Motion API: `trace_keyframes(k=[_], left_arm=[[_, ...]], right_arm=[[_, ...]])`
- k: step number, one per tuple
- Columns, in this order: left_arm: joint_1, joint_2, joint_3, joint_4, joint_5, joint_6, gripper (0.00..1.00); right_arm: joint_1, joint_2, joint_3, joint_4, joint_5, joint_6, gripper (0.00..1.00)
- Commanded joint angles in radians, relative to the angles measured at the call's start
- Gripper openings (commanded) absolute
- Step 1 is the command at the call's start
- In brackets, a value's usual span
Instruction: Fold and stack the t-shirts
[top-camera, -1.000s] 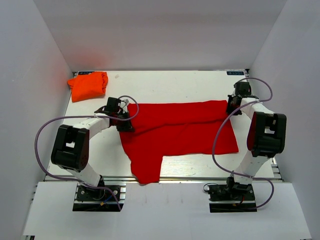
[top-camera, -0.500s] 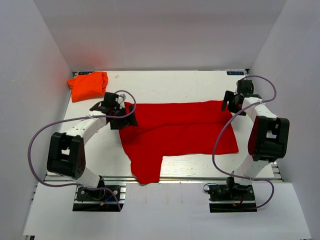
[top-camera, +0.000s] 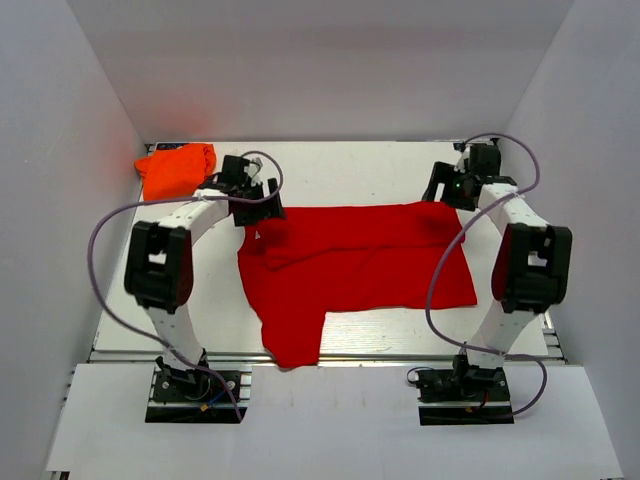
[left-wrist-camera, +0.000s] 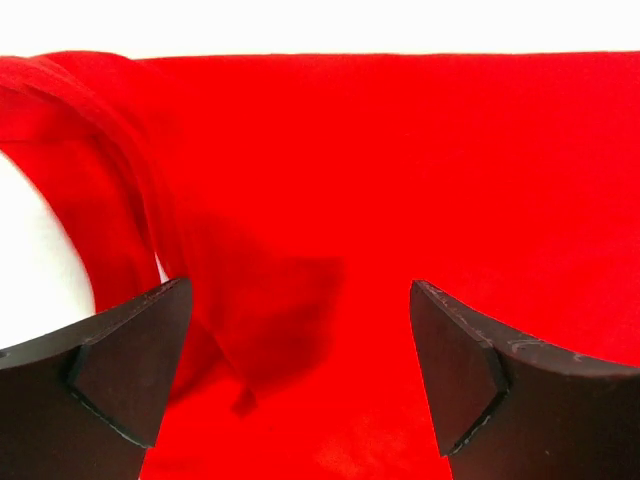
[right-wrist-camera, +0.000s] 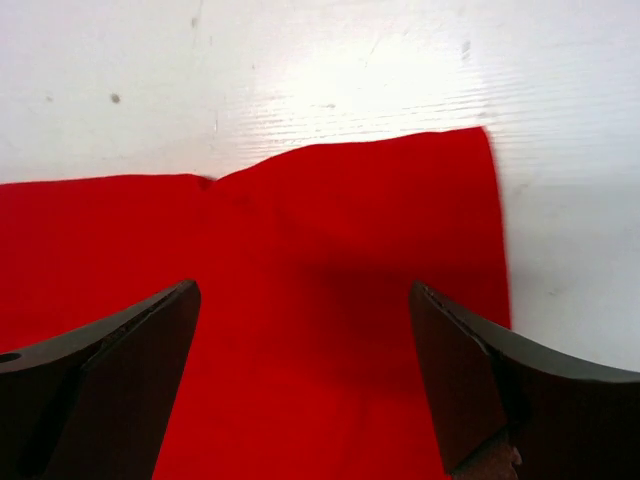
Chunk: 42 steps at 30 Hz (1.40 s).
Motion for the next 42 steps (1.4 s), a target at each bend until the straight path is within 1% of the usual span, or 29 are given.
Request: trace_keyframes(k=[1, 7, 10, 11, 12, 13, 14, 15, 17, 18, 20, 21, 24, 25, 27, 28, 30, 31, 32, 33, 34, 35, 36, 37, 39, 42], left_arm=[[0.006, 0.095, 0.058, -0.020, 0.007, 0.011, 1.00], [0.017, 0.211, 0.106, -0.037, -0.062, 0.011, 1.00], [0.026, 0.262, 0.129, -0.049, -0.091, 0.011, 1.00], [0.026, 0.273, 0.141, -0.059, -0.091, 0.011, 0.98], [0.026, 0.294, 0.141, -0.059, -0.091, 0.011, 0.94], [0.038, 0.304, 0.155, -0.068, -0.091, 0.011, 0.85], [0.047, 0.304, 0.155, -0.068, -0.102, 0.001, 0.64], [0.047, 0.317, 0.155, -0.068, -0.102, 0.001, 0.54], [0.056, 0.327, 0.166, -0.068, -0.114, 0.001, 0.38], [0.067, 0.327, 0.166, -0.068, -0.123, -0.008, 0.22], [0.067, 0.351, 0.201, -0.056, -0.114, -0.008, 0.09], [0.067, 0.363, 0.218, -0.056, -0.105, -0.008, 0.00], [0.076, 0.432, 0.323, -0.083, -0.105, -0.008, 0.00], [0.086, 0.451, 0.383, -0.094, -0.105, 0.003, 0.00], [0.095, 0.484, 0.444, -0.123, -0.114, 0.003, 0.00], [0.095, 0.512, 0.499, -0.143, -0.114, 0.003, 0.00], [0.104, 0.535, 0.555, -0.163, -0.114, 0.012, 0.00], [0.104, 0.546, 0.616, -0.193, -0.101, 0.012, 0.00], [0.104, 0.558, 0.645, -0.213, -0.088, 0.023, 0.04], [0.104, 0.558, 0.693, -0.233, -0.076, 0.023, 0.13], [0.104, 0.542, 0.693, -0.247, -0.058, 0.032, 0.44], [0.104, 0.519, 0.680, -0.223, -0.049, 0.032, 0.66], [0.104, 0.455, 0.640, -0.206, -0.048, 0.032, 0.83], [0.104, 0.422, 0.623, -0.183, -0.048, 0.032, 0.99], [0.104, 0.371, 0.613, -0.183, -0.058, 0.032, 1.00], [0.104, 0.307, 0.664, -0.267, -0.113, 0.032, 1.00]], right_arm=[[0.005, 0.080, 0.058, 0.019, -0.065, 0.001, 0.90], [-0.003, 0.213, 0.098, 0.036, -0.005, 0.021, 0.90], [-0.011, 0.294, 0.136, 0.044, 0.054, 0.073, 0.90], [-0.014, 0.302, 0.141, 0.041, 0.073, 0.113, 0.90], [-0.018, 0.314, 0.150, 0.039, 0.122, 0.160, 0.90], [-0.023, 0.325, 0.151, 0.038, 0.137, 0.182, 0.90], [-0.037, 0.327, 0.148, 0.039, 0.153, 0.207, 0.90], [-0.041, 0.331, 0.145, 0.042, 0.159, 0.268, 0.90], [-0.054, 0.342, 0.142, 0.041, 0.159, 0.293, 0.90], [-0.057, 0.345, 0.141, 0.044, 0.160, 0.310, 0.90], [-0.054, 0.342, 0.138, 0.061, 0.147, 0.307, 0.90], [-0.055, 0.342, 0.133, 0.068, 0.145, 0.308, 0.90], [-0.054, 0.333, 0.128, 0.079, 0.153, 0.327, 0.90], [-0.058, 0.333, 0.128, 0.082, 0.150, 0.328, 0.90], [-0.057, 0.325, 0.141, 0.084, 0.147, 0.330, 0.90], [-0.058, 0.322, 0.138, 0.085, 0.153, 0.330, 0.90], [-0.058, 0.310, 0.153, 0.084, 0.133, 0.325, 0.90], [-0.057, 0.301, 0.159, 0.082, 0.119, 0.299, 0.90], [-0.057, 0.298, 0.192, 0.079, 0.098, 0.281, 0.90], [-0.052, 0.295, 0.213, 0.047, 0.076, 0.243, 0.90], [-0.037, 0.287, 0.237, -0.011, 0.078, 0.210, 0.90], [-0.032, 0.282, 0.315, -0.077, 0.078, 0.180, 0.90], [-0.031, 0.278, 0.332, -0.103, 0.079, 0.170, 0.90], [-0.023, 0.247, 0.343, -0.126, 0.078, 0.149, 0.90], [-0.020, 0.197, 0.326, -0.126, 0.082, 0.139, 0.90], [-0.018, 0.103, 0.285, -0.143, 0.105, 0.126, 0.90]])
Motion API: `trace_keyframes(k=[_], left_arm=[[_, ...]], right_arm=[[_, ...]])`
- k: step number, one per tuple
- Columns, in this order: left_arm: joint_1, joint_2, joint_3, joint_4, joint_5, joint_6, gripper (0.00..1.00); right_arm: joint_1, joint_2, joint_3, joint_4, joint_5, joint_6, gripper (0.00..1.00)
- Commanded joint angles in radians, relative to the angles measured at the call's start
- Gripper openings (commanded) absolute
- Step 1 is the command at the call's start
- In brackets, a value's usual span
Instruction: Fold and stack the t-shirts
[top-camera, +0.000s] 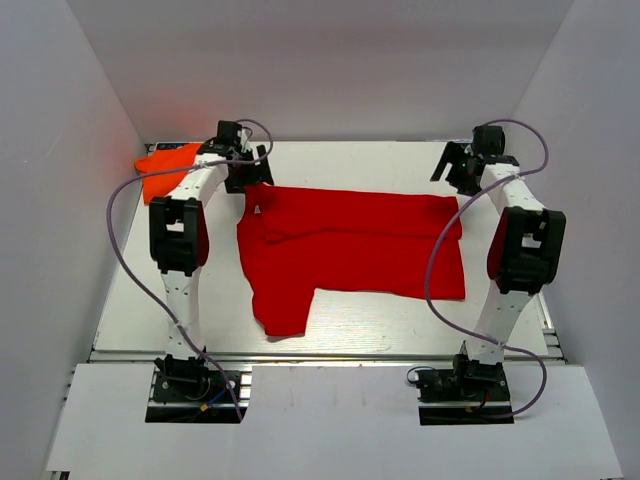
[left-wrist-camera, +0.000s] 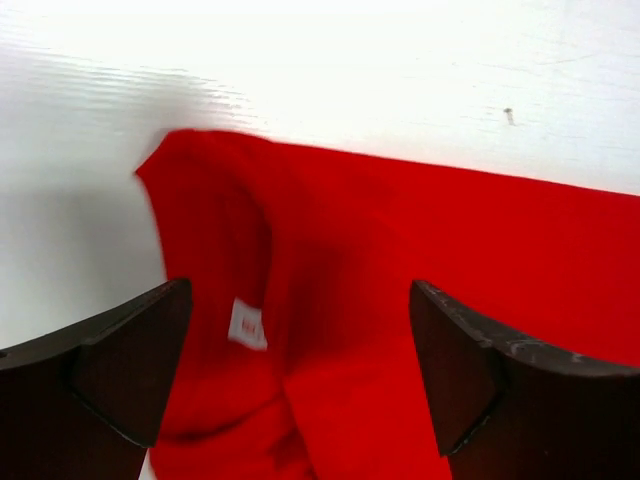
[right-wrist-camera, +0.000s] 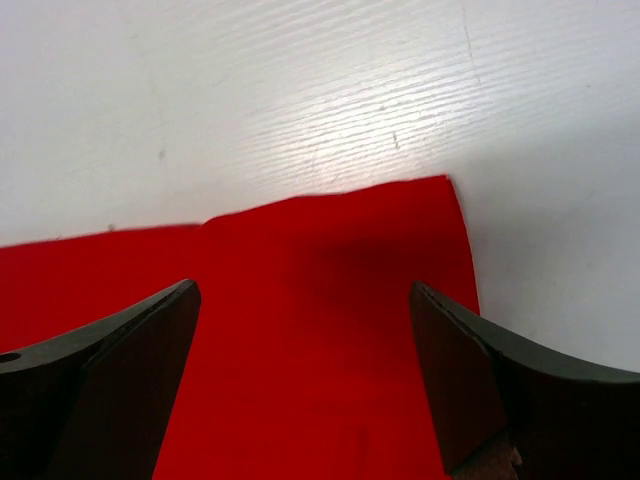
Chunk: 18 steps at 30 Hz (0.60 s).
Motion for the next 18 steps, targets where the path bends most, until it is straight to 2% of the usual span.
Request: trace_keyframes(k=[1, 4, 5, 7, 8, 10, 11, 13, 14, 16, 18], left_arm=[[0.008, -0.164, 0.041, -0.081, -0.071, 0.012, 1.00], [0.008, -0.258, -0.009, -0.110, -0.085, 0.012, 1.00], [0.008, -0.290, -0.037, -0.124, -0.094, 0.012, 1.00], [-0.008, -0.413, -0.155, -0.138, -0.137, -0.009, 1.00], [-0.018, -0.465, -0.280, -0.138, -0.148, -0.029, 1.00], [-0.019, -0.655, -0.450, -0.092, -0.120, -0.070, 1.00], [-0.019, -0.725, -0.637, -0.064, -0.105, -0.109, 1.00], [-0.029, -0.923, -0.817, 0.025, -0.059, -0.146, 1.00], [-0.029, -0.978, -0.973, 0.049, -0.034, -0.188, 1.00], [-0.042, -1.077, -1.147, 0.074, 0.007, -0.198, 1.00], [-0.054, -1.201, -1.224, 0.035, 0.018, -0.225, 1.00]], right_arm=[[0.007, -0.141, -0.014, -0.068, 0.020, -0.053, 0.90], [0.007, -0.258, -0.142, -0.059, 0.032, -0.043, 0.90], [0.006, -0.348, -0.210, -0.051, 0.035, -0.043, 0.90], [0.003, -0.408, -0.314, -0.027, 0.046, -0.013, 0.90], [0.003, -0.512, -0.387, -0.018, 0.054, -0.008, 0.90], [0.003, -0.612, -0.494, -0.008, 0.104, 0.036, 0.90], [0.003, -0.675, -0.558, -0.007, 0.103, 0.044, 0.90], [0.001, -0.758, -0.647, -0.013, 0.111, 0.079, 0.90], [0.001, -0.785, -0.701, -0.021, 0.115, 0.092, 0.90], [0.001, -0.884, -0.767, -0.038, 0.126, 0.105, 0.90], [0.001, -0.986, -0.842, -0.054, 0.154, 0.105, 0.90]])
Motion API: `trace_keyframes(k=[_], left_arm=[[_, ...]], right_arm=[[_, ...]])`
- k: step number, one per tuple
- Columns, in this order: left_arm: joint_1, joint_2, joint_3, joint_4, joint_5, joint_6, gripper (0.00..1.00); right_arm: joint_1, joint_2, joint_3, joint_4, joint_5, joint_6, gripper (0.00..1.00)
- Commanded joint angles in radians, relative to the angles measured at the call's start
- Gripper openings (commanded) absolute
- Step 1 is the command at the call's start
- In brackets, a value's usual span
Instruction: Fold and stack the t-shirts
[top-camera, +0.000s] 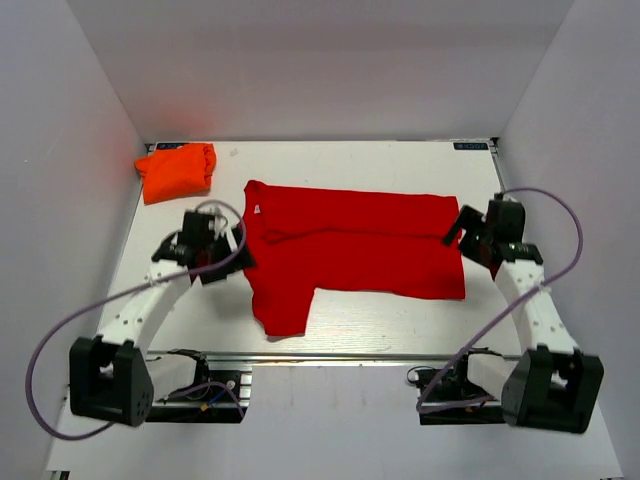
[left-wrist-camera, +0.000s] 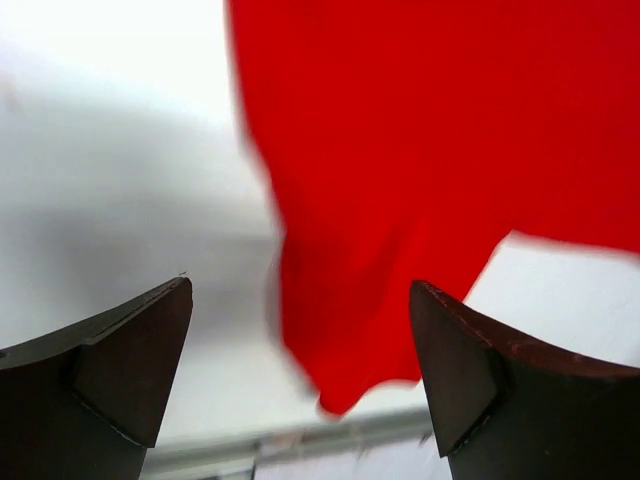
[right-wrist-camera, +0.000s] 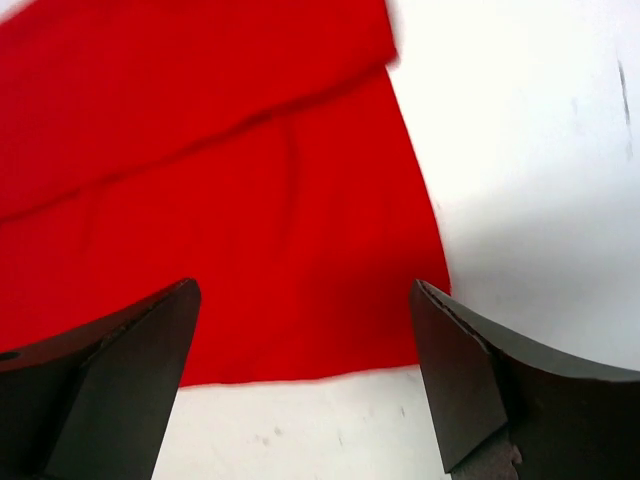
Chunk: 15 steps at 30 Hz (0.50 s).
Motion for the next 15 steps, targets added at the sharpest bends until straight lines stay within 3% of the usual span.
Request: trace_keyframes(k=[1, 6, 9, 15], left_arm=[[-0.016, -0.142, -0.150, -0.035, 0.057, -0.083, 1.00], [-0.036, -0.377, -0.332, -0.078, 0.091, -0.146, 0.97], [-0.045, -0.406, -0.365, -0.078, 0.135, -0.146, 0.77], [-0.065, -0.385, -0.409, -0.018, 0.175, -0.146, 0.58]], right_arm=[[-0.006, -0.132, -0.080, -0.024, 0.056, 0.034, 0.90], [-0.004, -0.272, -0.234, -0.035, 0.044, 0.040, 0.90], [-0.004, -0.284, -0.288, -0.031, 0.042, 0.058, 0.90], [-0.007, -0.265, -0.331, -0.018, 0.068, 0.078, 0.90]])
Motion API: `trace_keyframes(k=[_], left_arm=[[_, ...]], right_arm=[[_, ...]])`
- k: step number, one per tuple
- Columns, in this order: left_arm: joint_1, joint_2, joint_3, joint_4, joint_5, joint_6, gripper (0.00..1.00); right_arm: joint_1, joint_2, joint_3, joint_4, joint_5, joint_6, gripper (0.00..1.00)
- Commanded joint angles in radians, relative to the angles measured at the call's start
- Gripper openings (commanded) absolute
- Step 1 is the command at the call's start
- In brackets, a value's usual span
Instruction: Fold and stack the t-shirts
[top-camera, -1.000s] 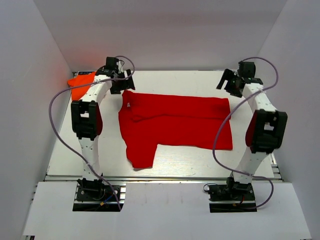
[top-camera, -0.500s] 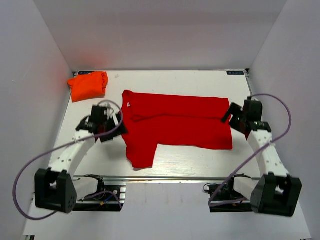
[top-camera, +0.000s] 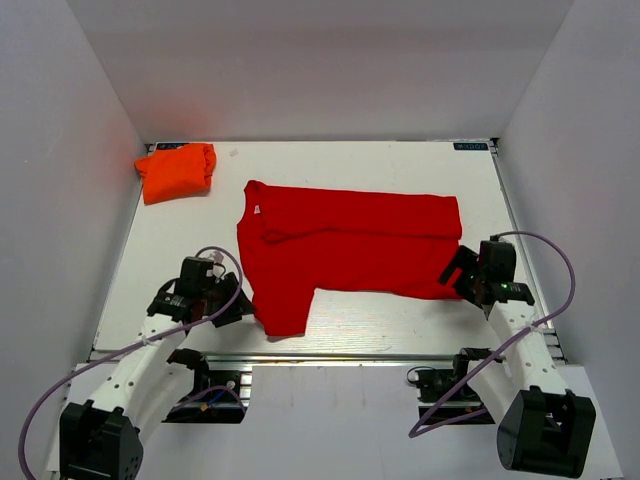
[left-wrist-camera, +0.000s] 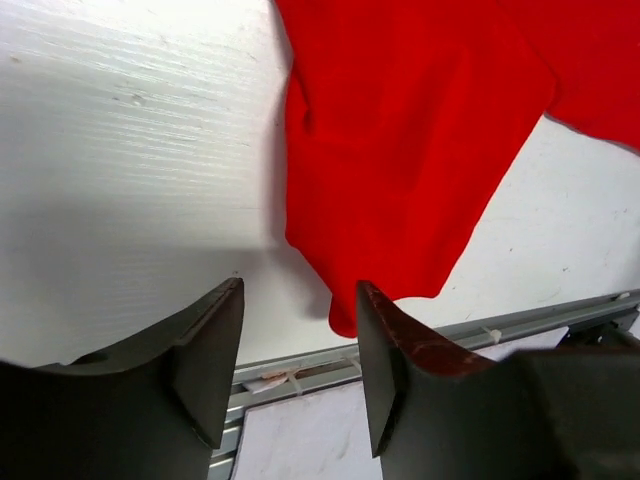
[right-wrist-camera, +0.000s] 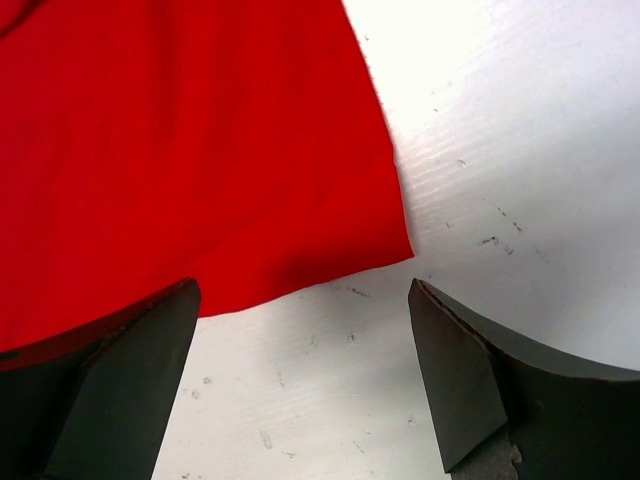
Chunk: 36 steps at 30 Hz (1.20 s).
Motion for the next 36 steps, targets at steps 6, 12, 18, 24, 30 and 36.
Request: trace_keyframes(k=[6, 12, 18, 24, 30, 36], left_arm=[[-0.049, 0.086, -0.048, 0.138, 0.066, -0.018, 0.55], [-0.087, 0.197, -0.080, 0.265, 0.088, 0.001, 0.33], [-0.125, 0.266, -0.080, 0.319, 0.125, 0.011, 0.00], [-0.134, 0.223, -0.031, 0.293, 0.143, 0.034, 0.00], [-0.144, 0.234, 0.032, 0.269, 0.276, 0.054, 0.00], [-0.144, 0.267, 0.121, 0.240, 0.324, 0.081, 0.00]], right_arm=[[-0.008, 0.034, -0.019, 0.036, 0.031, 0.032, 0.90], [-0.007, 0.086, -0.050, 0.079, 0.031, 0.046, 0.90], [-0.008, 0.177, -0.059, 0.122, 0.016, 0.049, 0.90], [-0.008, 0.255, -0.056, 0.182, -0.021, 0.057, 0.71], [-0.008, 0.257, -0.039, 0.156, -0.047, 0.048, 0.16], [-0.010, 0.202, -0.004, 0.111, -0.055, 0.028, 0.03]])
